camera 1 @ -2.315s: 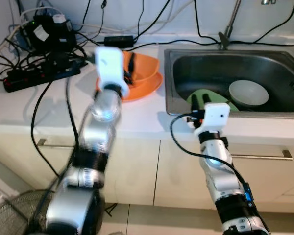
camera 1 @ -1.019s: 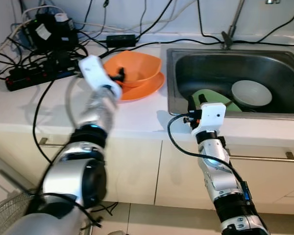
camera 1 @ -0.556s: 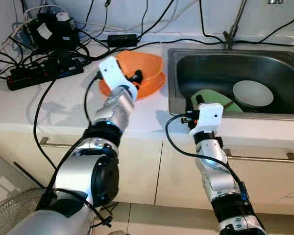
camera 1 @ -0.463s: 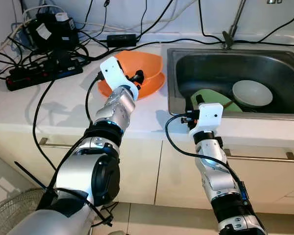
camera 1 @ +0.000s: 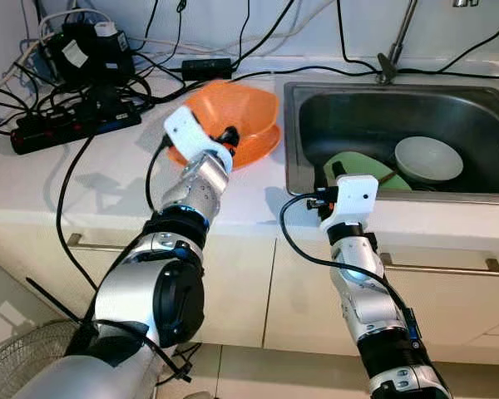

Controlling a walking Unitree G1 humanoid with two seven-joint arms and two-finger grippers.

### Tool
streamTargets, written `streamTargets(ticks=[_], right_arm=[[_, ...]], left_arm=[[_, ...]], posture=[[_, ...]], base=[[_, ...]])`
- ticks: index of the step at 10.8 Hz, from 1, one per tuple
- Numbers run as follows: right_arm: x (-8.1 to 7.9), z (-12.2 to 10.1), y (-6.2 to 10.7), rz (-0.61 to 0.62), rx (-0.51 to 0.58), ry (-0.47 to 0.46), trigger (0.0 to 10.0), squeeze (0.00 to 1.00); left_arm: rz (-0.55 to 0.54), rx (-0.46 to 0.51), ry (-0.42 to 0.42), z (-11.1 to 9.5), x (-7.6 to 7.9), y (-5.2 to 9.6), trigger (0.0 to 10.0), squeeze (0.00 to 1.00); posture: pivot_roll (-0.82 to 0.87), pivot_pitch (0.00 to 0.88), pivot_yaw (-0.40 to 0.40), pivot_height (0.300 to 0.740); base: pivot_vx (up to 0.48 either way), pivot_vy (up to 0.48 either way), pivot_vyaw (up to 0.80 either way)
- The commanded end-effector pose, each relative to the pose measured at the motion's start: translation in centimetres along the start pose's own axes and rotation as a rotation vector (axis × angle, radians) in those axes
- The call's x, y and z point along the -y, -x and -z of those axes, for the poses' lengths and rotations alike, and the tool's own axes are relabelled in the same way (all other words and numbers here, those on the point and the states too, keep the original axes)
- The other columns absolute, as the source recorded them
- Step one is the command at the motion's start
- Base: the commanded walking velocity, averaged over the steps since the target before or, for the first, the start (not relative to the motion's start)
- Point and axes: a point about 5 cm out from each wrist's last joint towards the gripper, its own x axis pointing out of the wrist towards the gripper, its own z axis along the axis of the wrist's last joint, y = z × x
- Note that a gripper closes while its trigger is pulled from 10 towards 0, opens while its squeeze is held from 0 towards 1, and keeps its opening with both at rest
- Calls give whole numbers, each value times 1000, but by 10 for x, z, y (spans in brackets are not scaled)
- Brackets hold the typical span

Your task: Kitchen organization

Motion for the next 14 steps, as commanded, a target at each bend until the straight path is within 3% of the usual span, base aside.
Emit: streamTargets(ticks=[1,2,3,4,5,14], right_arm=[[-1,-3,-4,-5,5,5,10000,0],[-1,-3,-3,-6,3,5,10000,0],[-1,-3,-3,-7,1,5,10000,0],[-2,-3,-3,-8,0,5,10000,0],[-2,-3,-3,-6,-1,4,10000,0],[-3,0,-2,-10,-16,4,10000,0]], left_arm=[[-55,-46,15,10,-8,0,10000,0],[-60,-50,8,13,-7,0,10000,0],[-62,-42,-8,12,-7,0,8706,0],[-66,-31,-14,11,-9,0,2000,0],[-72,-30,-11,11,-11,-1,0,0],[-62,20,-4,2,-19,-2,0,0]], posture=[[29,0,51,740],[31,0,48,740],[31,0,48,740],[27,0,49,740],[28,0,50,740],[27,0,52,740]], base=[[0,0,0],[0,0,0],[0,0,0],[0,0,0],[0,0,0],[0,0,0]])
